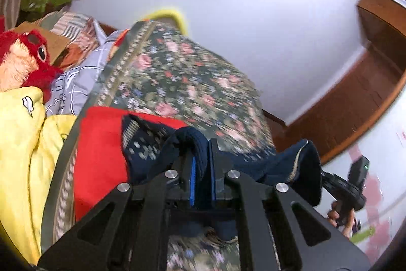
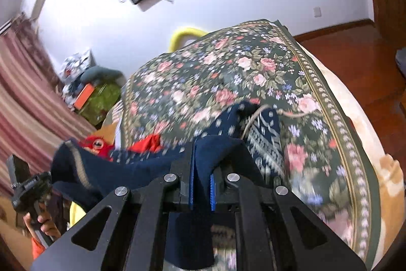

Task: Fold large clothes

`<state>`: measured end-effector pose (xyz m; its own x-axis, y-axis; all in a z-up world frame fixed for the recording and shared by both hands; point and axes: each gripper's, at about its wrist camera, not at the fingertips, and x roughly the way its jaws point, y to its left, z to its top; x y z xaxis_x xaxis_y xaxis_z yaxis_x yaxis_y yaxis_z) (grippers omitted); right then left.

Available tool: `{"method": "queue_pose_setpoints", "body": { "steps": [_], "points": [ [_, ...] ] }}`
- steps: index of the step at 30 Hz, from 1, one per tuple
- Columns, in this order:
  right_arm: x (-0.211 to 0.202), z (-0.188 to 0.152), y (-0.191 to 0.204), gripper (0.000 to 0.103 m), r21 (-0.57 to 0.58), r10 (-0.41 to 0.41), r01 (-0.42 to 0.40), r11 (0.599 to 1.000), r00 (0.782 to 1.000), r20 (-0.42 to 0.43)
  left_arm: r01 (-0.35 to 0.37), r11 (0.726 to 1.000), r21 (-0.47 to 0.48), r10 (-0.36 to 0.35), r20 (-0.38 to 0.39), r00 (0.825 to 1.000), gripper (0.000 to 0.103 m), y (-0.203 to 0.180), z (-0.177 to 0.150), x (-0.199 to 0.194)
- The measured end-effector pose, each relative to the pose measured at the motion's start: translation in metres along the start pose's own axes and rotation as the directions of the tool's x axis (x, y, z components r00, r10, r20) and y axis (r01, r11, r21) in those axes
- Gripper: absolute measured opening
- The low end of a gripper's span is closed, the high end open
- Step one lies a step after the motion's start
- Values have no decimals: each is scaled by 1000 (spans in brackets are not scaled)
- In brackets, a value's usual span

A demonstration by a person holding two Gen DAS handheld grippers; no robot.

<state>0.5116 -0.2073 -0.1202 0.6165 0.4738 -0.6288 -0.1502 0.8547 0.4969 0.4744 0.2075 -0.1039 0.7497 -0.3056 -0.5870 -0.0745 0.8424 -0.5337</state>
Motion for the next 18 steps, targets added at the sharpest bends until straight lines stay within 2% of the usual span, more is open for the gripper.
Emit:
{"method": "queue_pose_setpoints", "body": {
  "steps": [4,9,12,15,18],
  "points": [
    [38,14,-17,8,53,-12,14,998,999,-52,-63,995,-72,60,-50,997,7,33,12,50],
    [81,3,-41,8,64,-34,44,997,988,-150,-125,984,-123,107,-145,984,8,71,-3,99],
    [91,-6,-54,8,62,-28,40,997,983,-180,-167,984,-63,151,-202,968,8,78,-14,120],
    [96,-12,-64,10,47,-6,17,999,973,-230,-183,982,35,186,-236,954,10,71,-22,126],
    [89,-17,-69,15,27,14,-7,1000,961,-275,-200,975,102,218,-229,949,12,63,-26,121]
  ]
}}
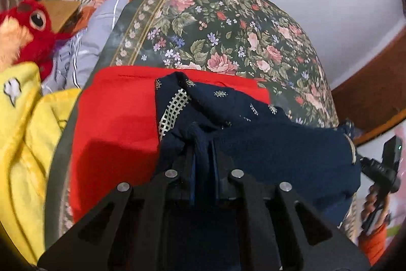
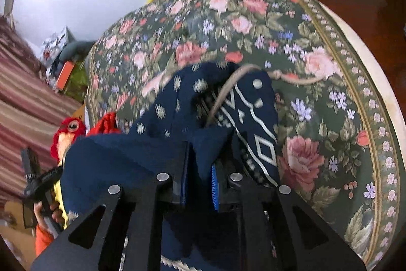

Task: Fold large clothes

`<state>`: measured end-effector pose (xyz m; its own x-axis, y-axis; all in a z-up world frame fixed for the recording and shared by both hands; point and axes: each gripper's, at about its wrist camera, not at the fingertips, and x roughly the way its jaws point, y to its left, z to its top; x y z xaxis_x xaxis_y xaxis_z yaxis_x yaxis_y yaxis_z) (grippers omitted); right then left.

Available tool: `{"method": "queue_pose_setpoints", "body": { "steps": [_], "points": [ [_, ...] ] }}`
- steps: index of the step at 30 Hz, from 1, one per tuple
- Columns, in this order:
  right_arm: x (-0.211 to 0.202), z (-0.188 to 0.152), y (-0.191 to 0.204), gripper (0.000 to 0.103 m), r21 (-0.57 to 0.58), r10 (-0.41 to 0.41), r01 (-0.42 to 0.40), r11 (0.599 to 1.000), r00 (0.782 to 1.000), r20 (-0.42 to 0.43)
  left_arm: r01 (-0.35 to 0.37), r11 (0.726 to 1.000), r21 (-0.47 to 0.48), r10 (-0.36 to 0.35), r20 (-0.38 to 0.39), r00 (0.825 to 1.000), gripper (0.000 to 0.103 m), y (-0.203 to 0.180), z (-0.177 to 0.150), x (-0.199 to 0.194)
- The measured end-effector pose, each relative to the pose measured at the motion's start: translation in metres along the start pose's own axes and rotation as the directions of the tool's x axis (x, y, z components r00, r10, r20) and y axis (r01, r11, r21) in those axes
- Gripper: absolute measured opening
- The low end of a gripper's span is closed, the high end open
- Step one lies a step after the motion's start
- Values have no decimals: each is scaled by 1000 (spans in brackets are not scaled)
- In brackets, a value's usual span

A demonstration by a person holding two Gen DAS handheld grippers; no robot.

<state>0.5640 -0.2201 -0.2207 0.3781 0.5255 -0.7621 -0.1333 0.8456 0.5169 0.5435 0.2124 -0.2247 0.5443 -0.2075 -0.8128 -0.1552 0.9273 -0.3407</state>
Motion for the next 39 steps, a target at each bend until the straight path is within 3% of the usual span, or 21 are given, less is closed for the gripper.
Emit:
{"method": "queue_pose_setpoints", "body": {
  "steps": [3,7,10,16,25,29,33,36,39],
  "points": [
    [-13,-5,3,15,-39,-48,48,998,999,-14,-25,1000,9,25,6,1000,19,-1,-2,-12],
    [-37,-17,13,16,-124,-180,181,976,983,26,-64,997,30,64,23,998,24,-3,-7,-32],
    [-53,-32,22,16,-164,-198,202,966,979,43,-119,989,89,116,49,992,31,-9,-15,-50],
    [-66,-61,54,16,-250,-172,183,951,983,66,-152,967,204,140,73,988,39,-27,-42,-77],
    [-37,-86,109,16,-351,-105,117,929,993,52,-81,953,292,61,76,995,48,-66,-68,-75],
    [-12,-84,122,16,-351,-92,98,931,995,36,-99,943,318,87,53,995,49,-79,-69,-52],
    [16,-70,120,16,-314,-100,99,944,995,12,-124,951,283,110,64,992,53,-77,-61,-30],
    [30,-40,111,16,-291,-121,119,949,993,12,-194,938,289,167,115,979,53,-79,-39,-23],
    [29,-5,95,16,-196,-133,136,971,991,31,-255,922,290,218,153,964,53,-78,-8,-21]
  ]
}}
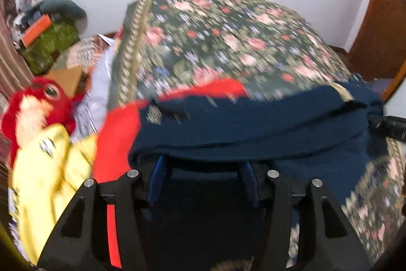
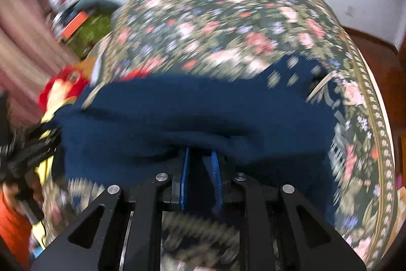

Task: Fold large clothes

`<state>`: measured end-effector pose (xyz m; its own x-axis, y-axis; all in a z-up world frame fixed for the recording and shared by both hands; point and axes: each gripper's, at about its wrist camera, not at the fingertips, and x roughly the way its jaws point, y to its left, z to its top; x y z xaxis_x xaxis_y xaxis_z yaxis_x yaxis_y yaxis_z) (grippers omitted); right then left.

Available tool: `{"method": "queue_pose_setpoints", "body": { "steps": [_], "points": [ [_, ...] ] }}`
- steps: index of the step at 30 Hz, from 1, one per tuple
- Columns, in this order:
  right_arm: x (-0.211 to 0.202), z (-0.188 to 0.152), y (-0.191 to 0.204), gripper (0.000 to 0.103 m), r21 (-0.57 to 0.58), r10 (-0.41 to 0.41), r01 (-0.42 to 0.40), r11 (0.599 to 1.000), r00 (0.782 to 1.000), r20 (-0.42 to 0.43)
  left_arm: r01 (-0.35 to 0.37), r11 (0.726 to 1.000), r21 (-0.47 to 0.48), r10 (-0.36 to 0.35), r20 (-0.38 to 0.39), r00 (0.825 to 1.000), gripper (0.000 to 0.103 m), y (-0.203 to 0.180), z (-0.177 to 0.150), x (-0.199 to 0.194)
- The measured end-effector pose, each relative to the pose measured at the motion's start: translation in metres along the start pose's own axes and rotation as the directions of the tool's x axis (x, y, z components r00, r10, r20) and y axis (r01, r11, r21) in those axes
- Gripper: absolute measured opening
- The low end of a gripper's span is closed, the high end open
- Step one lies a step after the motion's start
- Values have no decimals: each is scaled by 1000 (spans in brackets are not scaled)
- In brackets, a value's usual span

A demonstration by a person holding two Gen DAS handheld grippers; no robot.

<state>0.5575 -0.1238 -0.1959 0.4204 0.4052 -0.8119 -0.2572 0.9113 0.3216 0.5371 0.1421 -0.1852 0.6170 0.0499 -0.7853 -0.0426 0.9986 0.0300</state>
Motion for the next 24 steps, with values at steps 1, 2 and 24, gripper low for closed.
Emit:
{"method": "queue_pose_setpoints", "body": {
  "steps": [1,2,24],
  "points": [
    [0,14,-11,16,48,-13,12,999,1000,10,-13,1000,-5,13,10,1000,53,5,9,1],
    [-1,22,-17,15,72,-28,27,997,999,21,-35,999,-14,35,19,999,53,11,18,2],
    [-60,-17,53,16,-171,9,11,985,993,118,20,996,-87,-16,50,999,53,27,-6,-31]
  ]
}}
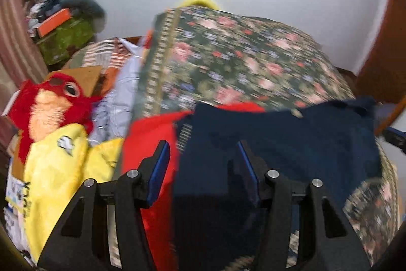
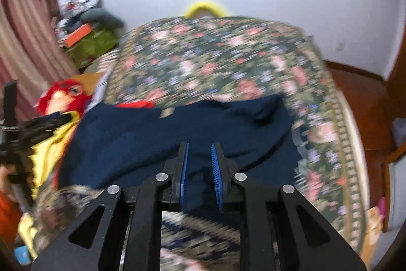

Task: Fold large clothes

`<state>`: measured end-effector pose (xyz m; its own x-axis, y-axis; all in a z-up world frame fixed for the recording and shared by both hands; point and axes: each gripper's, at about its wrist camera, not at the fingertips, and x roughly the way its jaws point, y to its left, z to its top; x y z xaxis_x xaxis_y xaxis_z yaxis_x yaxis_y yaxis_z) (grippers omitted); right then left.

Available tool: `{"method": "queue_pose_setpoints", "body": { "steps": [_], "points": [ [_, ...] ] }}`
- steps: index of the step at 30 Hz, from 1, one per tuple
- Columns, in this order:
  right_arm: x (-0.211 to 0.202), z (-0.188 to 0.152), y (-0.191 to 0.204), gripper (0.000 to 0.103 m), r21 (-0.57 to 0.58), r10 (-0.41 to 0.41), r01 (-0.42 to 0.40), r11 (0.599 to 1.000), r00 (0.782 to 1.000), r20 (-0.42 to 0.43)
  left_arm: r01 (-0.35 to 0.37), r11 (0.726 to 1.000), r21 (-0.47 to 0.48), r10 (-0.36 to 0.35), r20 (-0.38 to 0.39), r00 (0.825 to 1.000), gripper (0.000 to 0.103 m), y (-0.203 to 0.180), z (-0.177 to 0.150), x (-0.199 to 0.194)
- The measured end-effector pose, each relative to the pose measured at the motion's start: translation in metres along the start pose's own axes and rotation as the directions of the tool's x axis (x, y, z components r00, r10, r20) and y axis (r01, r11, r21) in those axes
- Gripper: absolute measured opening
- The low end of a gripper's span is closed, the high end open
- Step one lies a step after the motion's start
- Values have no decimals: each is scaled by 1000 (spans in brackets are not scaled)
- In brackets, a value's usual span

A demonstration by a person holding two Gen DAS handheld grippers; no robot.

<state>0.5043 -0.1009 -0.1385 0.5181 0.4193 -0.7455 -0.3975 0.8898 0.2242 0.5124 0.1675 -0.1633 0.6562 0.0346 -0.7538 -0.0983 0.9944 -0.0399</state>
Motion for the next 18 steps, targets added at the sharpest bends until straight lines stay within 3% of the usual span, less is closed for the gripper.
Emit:
{"method": "queue_pose_setpoints", "body": {
  "steps": [5,7,9,11,15,18],
  "points": [
    [25,-18,29,20,0,129,-130,992,988,-84,155,988,0,-155,-46,987,56,-33,-19,-3],
    [43,-27,37,24,-30,145,-150,988,981,-128,177,984,11,-176,-71,982,61,-45,-27,2],
    [54,-35,36,37,-65,97,-106,992,987,-129,161,985,68,-153,-106,983,62,-57,-37,11],
    [57,-41,29,60,-82,69,-79,993,990,-121,121,983,139,-103,-130,986,62,-64,-49,21],
    [49,-50,8,70,-129,39,-54,990,992,-118,64,978,199,-49,-80,996,78,-62,-65,22],
    [38,-54,-10,73,-157,-58,45,987,995,-81,69,981,180,-58,-69,996,79,-53,-68,21]
  ]
}}
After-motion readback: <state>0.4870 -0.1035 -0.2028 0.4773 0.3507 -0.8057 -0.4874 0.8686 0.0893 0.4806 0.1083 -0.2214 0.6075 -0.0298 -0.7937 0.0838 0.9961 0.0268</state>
